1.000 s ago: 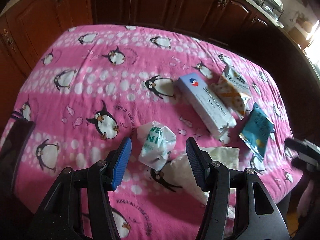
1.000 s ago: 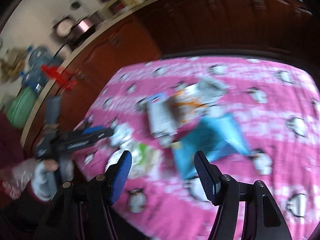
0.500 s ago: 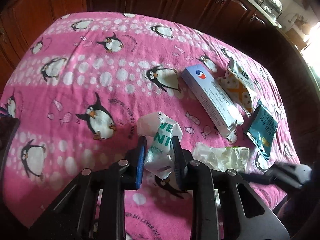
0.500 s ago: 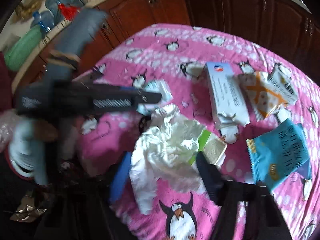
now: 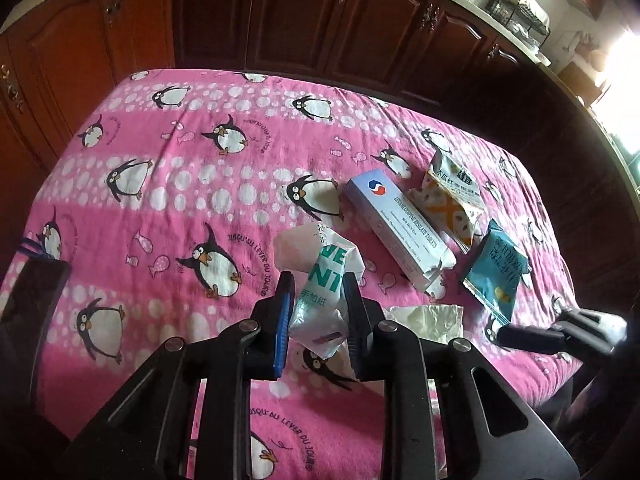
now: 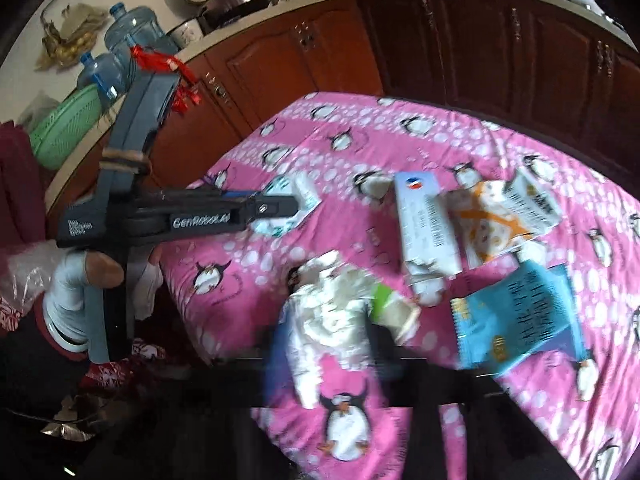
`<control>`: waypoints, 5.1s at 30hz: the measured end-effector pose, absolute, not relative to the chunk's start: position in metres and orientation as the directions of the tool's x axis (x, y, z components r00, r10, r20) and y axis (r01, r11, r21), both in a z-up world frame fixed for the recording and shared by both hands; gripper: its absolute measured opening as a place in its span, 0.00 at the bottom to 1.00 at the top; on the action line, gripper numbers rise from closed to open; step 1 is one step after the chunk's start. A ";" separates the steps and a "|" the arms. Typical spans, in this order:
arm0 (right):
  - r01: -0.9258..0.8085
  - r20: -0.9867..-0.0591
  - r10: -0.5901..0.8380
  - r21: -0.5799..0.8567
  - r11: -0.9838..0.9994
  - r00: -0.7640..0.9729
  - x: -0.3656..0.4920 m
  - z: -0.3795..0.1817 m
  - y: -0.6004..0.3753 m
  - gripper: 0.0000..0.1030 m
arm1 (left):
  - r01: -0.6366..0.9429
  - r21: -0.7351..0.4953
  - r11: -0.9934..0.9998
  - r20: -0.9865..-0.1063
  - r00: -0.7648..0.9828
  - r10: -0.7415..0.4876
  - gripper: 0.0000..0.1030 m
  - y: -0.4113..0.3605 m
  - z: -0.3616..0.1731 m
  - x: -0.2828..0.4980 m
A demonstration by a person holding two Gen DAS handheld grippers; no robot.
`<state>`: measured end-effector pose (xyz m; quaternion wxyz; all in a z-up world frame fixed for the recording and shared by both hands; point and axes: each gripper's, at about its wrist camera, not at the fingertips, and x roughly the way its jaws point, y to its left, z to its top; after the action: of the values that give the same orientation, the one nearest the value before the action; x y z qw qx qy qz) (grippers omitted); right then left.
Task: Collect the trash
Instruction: 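Grasp the white-green wrapper with left tool while right tool grasps white tissues, then carry the wrapper and tissues over the cream bin, then open both tools to drop the wrapper and tissues into the bin, then move both open tools back over the remaining trash on the blanket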
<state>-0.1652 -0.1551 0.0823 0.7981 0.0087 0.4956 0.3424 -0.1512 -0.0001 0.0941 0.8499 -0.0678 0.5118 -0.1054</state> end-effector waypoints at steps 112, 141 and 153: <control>0.585 -0.841 -0.101 0.278 0.762 0.532 -0.313 0.060 -0.681 0.34 | 0.731 -0.372 0.572 -0.827 0.019 -0.561 0.58 -0.549 0.065 -0.179; 0.358 -0.783 -0.002 0.282 0.890 0.622 -0.258 0.103 -0.566 0.42 | 0.620 -0.192 0.761 -0.805 0.343 -0.483 0.58 -0.394 0.124 -0.182; 0.169 -0.770 0.144 0.311 0.935 0.622 -0.215 0.109 -0.479 0.42 | 0.485 -0.188 0.854 -0.804 0.423 -0.417 0.58 -0.294 0.135 -0.167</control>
<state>-0.2155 -0.4785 0.1090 0.8824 0.1797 0.4349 -0.0072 -0.1668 -0.2936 0.1350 0.8426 0.0363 0.4658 -0.2678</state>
